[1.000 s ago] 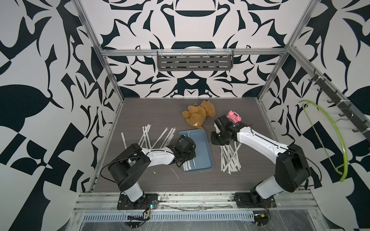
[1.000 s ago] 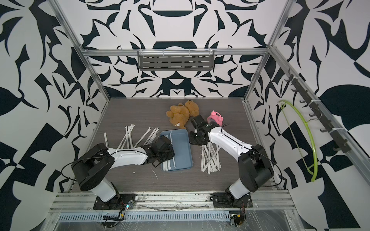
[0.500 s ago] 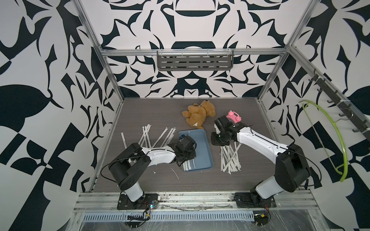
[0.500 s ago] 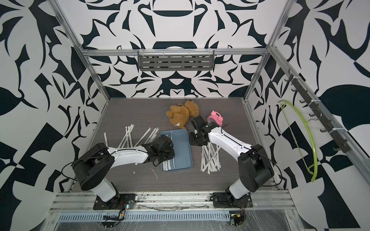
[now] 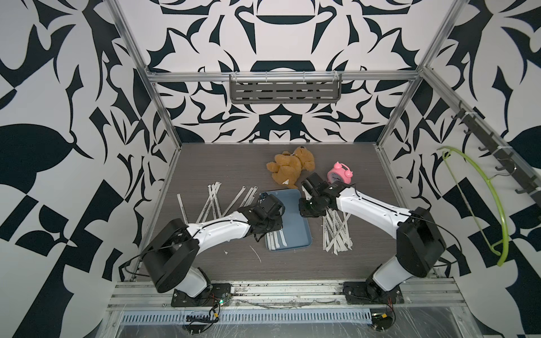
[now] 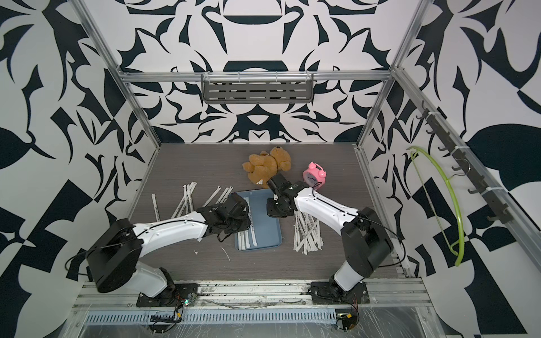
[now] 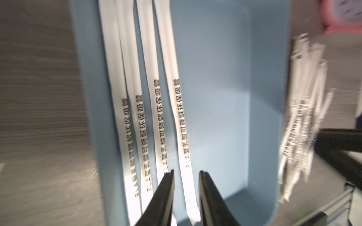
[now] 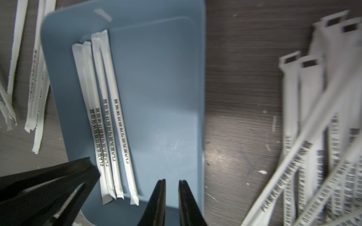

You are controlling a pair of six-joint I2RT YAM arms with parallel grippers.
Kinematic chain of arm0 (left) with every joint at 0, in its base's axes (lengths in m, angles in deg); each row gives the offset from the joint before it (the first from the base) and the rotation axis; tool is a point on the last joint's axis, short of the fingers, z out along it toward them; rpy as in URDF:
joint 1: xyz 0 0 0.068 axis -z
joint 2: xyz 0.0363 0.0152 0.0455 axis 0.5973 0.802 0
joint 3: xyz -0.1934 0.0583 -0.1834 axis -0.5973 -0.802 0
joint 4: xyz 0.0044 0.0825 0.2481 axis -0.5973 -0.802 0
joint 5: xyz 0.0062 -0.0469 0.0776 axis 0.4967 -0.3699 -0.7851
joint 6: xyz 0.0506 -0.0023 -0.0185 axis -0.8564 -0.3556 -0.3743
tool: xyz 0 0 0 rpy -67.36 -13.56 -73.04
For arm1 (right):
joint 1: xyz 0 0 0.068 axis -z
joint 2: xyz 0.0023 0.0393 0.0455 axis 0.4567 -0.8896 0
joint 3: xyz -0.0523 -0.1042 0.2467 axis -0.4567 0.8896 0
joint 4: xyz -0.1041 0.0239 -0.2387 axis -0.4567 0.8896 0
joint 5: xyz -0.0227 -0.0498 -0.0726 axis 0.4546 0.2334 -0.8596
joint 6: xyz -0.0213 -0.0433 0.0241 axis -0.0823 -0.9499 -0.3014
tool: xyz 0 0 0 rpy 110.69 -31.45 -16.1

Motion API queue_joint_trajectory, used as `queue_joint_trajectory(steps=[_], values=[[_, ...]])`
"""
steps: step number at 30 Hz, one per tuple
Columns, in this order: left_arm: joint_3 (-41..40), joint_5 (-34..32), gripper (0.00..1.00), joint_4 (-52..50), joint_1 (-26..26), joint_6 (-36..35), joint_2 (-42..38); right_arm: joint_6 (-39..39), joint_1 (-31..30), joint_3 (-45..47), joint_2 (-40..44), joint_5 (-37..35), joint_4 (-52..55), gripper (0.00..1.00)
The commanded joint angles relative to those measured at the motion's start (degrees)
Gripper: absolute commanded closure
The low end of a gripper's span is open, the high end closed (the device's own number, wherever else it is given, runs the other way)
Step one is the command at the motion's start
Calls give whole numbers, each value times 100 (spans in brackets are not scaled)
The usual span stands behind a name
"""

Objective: Put the straws into the storage box
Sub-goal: Place the straw in the storage box.

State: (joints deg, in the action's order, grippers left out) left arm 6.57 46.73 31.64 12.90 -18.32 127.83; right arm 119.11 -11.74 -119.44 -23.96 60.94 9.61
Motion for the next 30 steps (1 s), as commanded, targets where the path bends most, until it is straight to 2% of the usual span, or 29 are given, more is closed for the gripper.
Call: queue_joint_trajectory(steps=[1,5,9,16,23,30], values=[[-35,-251,68,-682,-362,-494,-384,319,-264,-259,-248,153,-246,81],[-529,491,61,-136,-934,-739,-517,472,-592,-571,-729,190,-378,80],[-638,759,59,120,-1000,-790,-370,647,-678,-621,-1056,344,-597,80],[-812,972,63,534,-996,-646,-101,744,-677,-643,-1354,458,-804,80],[-877,1009,68,675,-1003,-623,53,795,-700,-693,-1581,582,-948,80],[-899,1029,70,710,-1003,-603,88,835,-755,-745,-1705,635,-1029,83]])
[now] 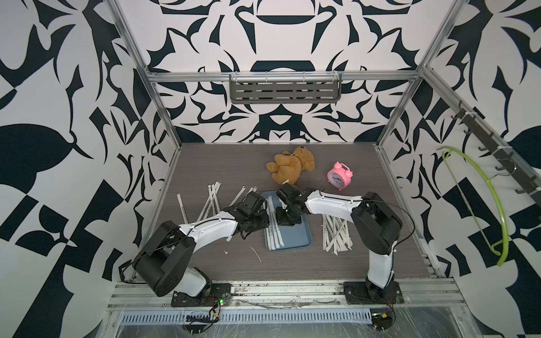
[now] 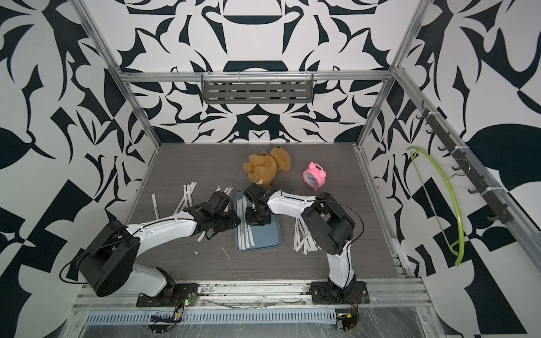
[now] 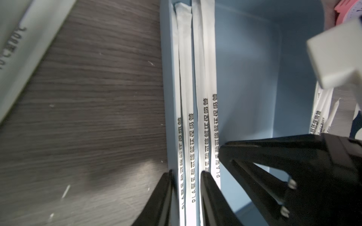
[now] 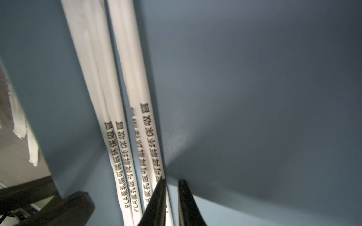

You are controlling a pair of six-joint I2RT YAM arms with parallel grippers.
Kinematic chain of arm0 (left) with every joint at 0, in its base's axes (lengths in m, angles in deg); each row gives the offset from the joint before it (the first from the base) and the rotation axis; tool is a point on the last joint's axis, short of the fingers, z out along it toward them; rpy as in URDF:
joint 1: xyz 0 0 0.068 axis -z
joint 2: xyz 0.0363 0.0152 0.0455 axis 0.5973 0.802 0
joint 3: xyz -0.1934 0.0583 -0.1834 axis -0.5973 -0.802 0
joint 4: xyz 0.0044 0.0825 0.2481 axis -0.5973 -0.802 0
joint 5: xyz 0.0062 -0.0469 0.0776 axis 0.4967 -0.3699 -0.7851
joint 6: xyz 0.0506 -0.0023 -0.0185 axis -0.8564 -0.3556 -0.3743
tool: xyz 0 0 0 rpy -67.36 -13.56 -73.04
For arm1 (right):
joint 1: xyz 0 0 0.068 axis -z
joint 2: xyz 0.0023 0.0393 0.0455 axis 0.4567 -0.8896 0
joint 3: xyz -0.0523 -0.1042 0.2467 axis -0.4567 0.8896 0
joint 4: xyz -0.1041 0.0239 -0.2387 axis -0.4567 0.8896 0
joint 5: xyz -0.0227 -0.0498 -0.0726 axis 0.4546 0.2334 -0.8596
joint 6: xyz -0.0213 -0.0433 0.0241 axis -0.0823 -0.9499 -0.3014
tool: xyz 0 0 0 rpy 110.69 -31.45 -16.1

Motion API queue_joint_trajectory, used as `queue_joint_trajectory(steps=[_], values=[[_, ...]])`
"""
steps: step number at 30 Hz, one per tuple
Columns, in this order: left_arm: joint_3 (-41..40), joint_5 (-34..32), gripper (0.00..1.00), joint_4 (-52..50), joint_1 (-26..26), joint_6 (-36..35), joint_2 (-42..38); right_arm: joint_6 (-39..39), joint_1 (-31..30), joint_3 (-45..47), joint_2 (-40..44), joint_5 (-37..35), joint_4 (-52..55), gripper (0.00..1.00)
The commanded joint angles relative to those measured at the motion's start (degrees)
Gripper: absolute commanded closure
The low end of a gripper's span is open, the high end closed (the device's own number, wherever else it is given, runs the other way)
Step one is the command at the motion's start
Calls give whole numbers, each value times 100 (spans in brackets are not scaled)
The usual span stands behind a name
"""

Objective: Put the straws into the storage box
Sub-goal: Place the straw in the storage box.

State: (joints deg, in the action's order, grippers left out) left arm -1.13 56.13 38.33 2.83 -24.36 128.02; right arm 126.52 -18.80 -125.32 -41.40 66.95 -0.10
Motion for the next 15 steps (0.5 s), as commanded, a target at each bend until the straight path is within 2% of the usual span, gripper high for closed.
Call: queue_joint_trajectory(steps=[1,10,15], values=[[-128,91,70,44,5,2,69,106,-61,-160,35,37,-70,83],[-45,31,69,-140,5,-31,-44,188,-95,-120,426,-27,139,82],[301,-384,58,-894,5,-378,-463,-115,152,112,1331,-342,784,81]])
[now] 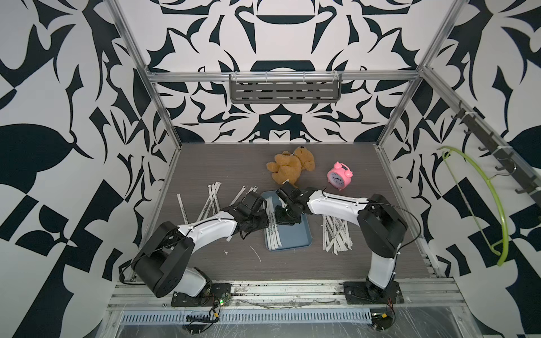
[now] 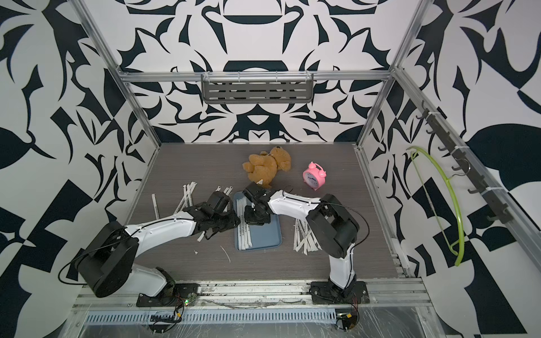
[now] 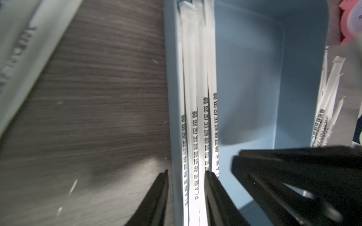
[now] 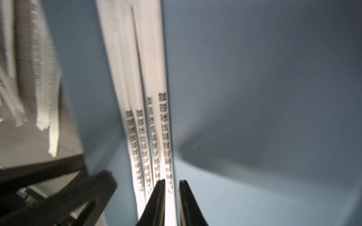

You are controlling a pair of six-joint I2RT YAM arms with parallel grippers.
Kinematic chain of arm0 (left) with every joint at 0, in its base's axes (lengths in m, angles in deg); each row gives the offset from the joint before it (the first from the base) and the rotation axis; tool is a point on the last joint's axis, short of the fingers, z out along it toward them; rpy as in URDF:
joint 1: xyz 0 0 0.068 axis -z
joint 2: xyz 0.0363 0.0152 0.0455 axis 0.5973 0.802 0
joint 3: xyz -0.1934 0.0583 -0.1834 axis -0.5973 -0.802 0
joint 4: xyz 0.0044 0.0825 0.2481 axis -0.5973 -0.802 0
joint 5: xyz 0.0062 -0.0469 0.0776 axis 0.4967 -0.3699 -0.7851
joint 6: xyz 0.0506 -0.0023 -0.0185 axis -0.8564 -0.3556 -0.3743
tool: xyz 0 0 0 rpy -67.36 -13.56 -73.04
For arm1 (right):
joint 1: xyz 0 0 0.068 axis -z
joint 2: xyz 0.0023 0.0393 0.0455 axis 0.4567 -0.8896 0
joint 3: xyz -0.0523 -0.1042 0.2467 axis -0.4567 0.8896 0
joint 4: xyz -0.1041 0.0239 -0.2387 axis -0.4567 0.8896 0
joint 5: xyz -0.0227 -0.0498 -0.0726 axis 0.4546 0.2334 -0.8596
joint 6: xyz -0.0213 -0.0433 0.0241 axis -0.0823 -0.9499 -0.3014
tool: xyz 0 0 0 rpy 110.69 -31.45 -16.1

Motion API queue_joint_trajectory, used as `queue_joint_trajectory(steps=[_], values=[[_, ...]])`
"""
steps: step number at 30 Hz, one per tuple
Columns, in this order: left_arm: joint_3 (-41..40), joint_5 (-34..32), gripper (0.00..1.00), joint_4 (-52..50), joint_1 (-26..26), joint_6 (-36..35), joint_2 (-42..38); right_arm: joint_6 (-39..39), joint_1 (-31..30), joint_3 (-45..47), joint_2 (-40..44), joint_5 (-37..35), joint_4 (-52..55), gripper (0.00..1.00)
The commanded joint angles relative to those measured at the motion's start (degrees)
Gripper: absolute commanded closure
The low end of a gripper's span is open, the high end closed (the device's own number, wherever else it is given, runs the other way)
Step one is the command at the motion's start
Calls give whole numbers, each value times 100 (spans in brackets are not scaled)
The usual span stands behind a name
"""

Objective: Put the straws into the storage box
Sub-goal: Place the straw in the storage box, then pick up the straw from the center of the board.

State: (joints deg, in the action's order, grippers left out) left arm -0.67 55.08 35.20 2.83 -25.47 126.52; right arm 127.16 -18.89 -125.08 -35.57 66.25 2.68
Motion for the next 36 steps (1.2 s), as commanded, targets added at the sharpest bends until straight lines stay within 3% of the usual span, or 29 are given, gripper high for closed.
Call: queue_joint_trajectory(steps=[1,6,10,19,36], values=[[334,-406,56,-754,9,-359,-403,-269,282,201,960,-364,659,81],[774,-1195,43,-1512,5,-895,-875,-931,1354,797,2139,-714,1618,80],[828,-1352,39,-1407,5,-1003,-907,-1462,1975,1059,2332,-1032,2190,79],[577,-764,39,-668,134,-498,-578,-1015,1663,1330,2002,-1679,2085,71],[410,-671,39,-525,154,-484,-439,-949,1550,1530,1114,-1655,1317,76]])
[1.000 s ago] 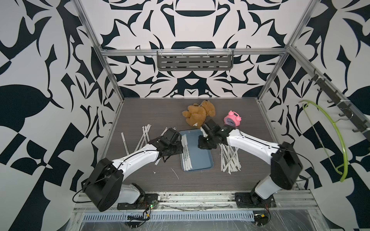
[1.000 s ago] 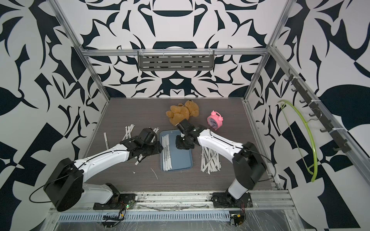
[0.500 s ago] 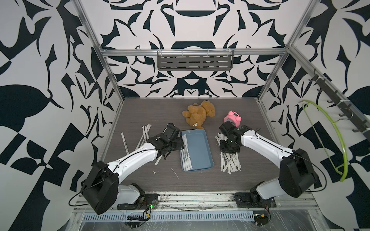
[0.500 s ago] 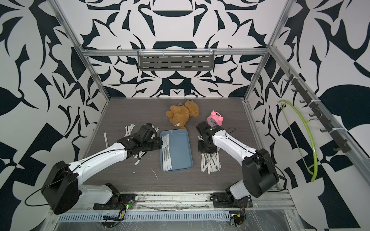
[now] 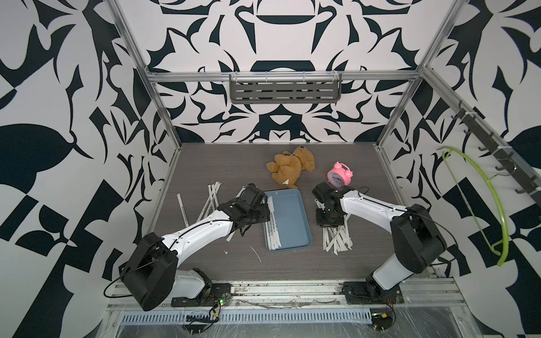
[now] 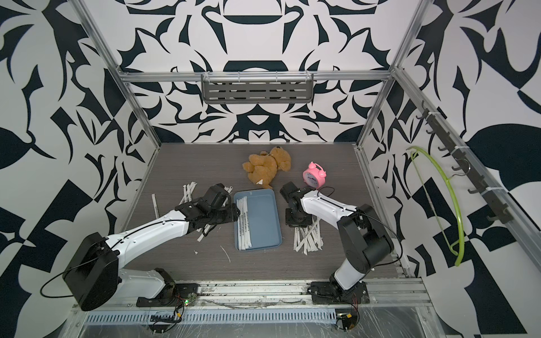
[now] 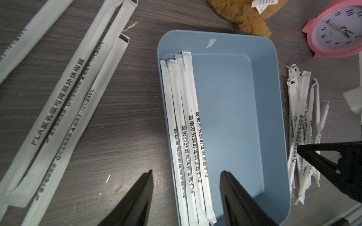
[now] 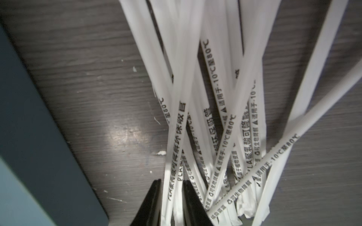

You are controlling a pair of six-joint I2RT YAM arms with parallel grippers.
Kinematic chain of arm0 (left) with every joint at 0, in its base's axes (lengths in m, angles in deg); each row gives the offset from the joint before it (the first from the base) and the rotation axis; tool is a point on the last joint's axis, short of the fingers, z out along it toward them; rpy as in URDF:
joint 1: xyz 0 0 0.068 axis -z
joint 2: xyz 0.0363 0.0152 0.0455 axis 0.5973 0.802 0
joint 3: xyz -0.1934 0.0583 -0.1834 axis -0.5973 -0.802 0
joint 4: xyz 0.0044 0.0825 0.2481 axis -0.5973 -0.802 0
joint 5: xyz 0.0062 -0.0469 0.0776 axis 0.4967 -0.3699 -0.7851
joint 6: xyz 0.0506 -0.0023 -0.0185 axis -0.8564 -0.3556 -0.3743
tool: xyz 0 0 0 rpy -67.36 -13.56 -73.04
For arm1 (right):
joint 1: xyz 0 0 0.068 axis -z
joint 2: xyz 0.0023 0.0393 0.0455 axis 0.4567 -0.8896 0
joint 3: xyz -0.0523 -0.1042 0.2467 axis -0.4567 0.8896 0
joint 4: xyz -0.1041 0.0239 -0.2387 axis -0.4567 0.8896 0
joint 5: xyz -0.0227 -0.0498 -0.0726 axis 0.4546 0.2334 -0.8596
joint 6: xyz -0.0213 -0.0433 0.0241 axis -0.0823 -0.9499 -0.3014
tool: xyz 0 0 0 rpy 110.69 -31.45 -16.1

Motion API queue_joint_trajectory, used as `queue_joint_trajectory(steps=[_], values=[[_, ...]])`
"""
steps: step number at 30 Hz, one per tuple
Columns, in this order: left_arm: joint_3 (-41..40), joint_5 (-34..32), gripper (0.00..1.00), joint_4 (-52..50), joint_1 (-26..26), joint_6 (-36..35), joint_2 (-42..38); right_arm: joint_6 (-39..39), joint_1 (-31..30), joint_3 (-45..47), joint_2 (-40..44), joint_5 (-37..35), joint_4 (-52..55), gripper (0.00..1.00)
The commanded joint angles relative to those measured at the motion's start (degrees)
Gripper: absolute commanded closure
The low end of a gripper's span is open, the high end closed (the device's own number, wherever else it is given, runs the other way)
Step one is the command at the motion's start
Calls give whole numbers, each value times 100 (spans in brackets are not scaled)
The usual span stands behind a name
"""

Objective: Put the straws into the storage box
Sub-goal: Pick up the straw from the center of the board.

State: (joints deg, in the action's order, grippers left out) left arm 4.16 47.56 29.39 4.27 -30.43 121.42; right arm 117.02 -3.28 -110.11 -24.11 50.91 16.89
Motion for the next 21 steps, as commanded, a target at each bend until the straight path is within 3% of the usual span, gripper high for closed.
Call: queue_joint_trajectory(steps=[1,15,21], values=[[-68,86,39,50,10,12,84,65,-5,41,-70,-119,-135,77],[-127,91,39,100,19,22,95,140,-9,147,23,-73,-235,91],[-137,108,40,121,18,30,84,130,-8,149,499,541,-459,92]])
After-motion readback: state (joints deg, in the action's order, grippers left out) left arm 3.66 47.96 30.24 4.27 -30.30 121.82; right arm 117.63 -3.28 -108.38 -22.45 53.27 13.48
